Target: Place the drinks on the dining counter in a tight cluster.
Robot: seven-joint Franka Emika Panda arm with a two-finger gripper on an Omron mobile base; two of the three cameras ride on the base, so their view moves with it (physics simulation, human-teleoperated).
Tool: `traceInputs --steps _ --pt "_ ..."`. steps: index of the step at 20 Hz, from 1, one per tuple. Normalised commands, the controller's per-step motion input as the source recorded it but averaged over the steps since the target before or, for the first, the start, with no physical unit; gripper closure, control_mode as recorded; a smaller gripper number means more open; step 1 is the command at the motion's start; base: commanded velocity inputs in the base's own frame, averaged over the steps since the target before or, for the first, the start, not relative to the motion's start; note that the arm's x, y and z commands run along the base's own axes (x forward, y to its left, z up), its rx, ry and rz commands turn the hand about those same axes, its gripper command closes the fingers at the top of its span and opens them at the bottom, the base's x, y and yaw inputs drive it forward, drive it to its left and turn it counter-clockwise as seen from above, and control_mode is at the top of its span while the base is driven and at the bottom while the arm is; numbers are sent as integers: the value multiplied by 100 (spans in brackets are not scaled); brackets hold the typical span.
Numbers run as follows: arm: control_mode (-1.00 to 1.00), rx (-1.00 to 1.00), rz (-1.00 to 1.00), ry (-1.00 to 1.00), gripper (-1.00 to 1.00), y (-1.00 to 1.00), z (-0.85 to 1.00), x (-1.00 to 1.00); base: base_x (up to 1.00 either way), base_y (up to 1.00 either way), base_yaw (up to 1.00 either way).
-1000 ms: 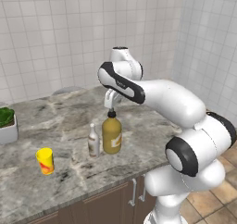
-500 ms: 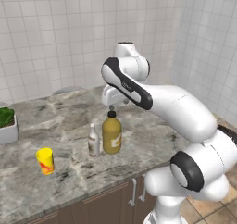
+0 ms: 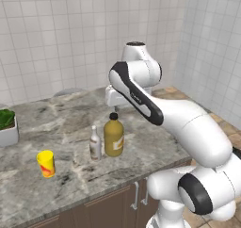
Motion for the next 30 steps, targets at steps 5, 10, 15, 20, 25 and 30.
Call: traceInputs --steps 5,10,15,20,25,30 --pt "-100 0 -15 -15 -100 -70 0 -2 0 0 0" --pt "-100 2 -5 -5 -100 -78 15 -43 0 0 0" --pt "-100 2 0 0 -100 -51 41 -69 0 0 0" --pt "-100 0 0 0 -100 -15 55 -52 0 0 0" --pt "-100 0 0 -6 -100 -3 11 -16 0 0 0" --pt "-100 0 0 0 -100 0 0 0 0 0 0"
